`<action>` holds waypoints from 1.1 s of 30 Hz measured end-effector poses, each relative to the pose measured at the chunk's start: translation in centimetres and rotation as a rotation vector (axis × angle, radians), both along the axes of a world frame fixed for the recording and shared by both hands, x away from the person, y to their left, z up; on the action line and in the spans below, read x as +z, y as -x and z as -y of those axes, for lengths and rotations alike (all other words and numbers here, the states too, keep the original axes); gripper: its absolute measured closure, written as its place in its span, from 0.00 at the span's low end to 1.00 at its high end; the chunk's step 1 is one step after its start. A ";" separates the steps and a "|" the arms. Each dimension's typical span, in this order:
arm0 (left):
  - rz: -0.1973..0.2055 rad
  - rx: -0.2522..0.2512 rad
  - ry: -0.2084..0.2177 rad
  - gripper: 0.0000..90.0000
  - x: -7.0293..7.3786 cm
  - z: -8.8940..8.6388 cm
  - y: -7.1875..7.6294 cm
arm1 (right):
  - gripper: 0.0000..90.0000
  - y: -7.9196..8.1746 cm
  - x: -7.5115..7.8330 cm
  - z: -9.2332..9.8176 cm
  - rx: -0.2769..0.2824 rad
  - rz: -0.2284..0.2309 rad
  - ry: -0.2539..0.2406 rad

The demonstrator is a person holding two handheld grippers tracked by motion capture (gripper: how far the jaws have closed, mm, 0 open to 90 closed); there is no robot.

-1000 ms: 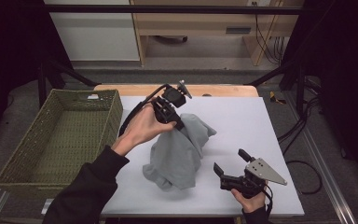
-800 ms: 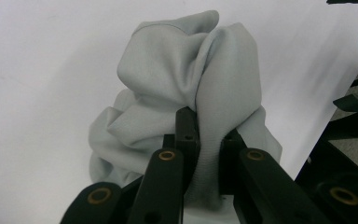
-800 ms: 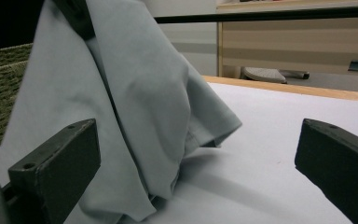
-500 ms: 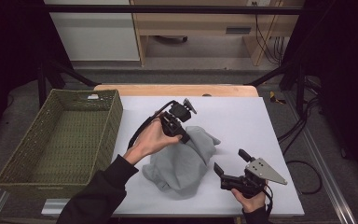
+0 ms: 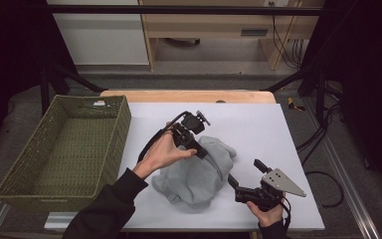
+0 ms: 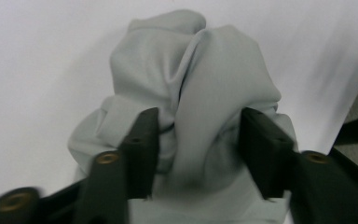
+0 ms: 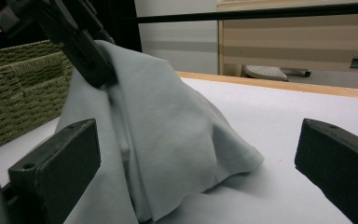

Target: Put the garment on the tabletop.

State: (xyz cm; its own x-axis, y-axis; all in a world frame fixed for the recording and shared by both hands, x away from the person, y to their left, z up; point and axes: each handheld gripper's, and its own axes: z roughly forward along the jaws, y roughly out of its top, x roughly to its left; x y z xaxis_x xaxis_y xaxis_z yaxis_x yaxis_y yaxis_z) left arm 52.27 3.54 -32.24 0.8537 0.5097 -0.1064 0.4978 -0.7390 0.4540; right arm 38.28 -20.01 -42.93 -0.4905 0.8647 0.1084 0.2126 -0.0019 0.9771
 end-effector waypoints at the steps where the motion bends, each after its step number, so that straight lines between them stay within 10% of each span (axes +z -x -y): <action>1: 0.012 0.003 0.015 0.45 0.1 -0.1 0.0 | 0.00 0.0 0.0 0.0 -0.001 -0.003 0.000; 7: 0.086 0.037 0.134 0.17 1.2 -1.1 0.2 | 0.00 0.0 0.0 0.0 -0.004 -0.007 -0.004; 17: 0.229 0.108 0.399 0.12 2.3 -4.0 2.2 | 0.00 -0.1 0.0 0.0 -0.001 -0.009 -0.007; 33: 0.383 0.191 0.563 0.07 -0.2 -10.8 5.7 | 0.00 -0.2 0.1 0.3 0.000 -0.008 -0.009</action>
State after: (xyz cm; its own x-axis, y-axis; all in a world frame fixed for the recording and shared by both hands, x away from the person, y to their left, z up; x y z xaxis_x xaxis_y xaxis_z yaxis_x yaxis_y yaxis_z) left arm 46.60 14.35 -32.40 0.7847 0.6104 -0.1082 0.3247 -0.2560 0.9105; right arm 38.47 -20.31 -42.84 -0.4894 0.8638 0.1200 0.2206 -0.0105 0.9753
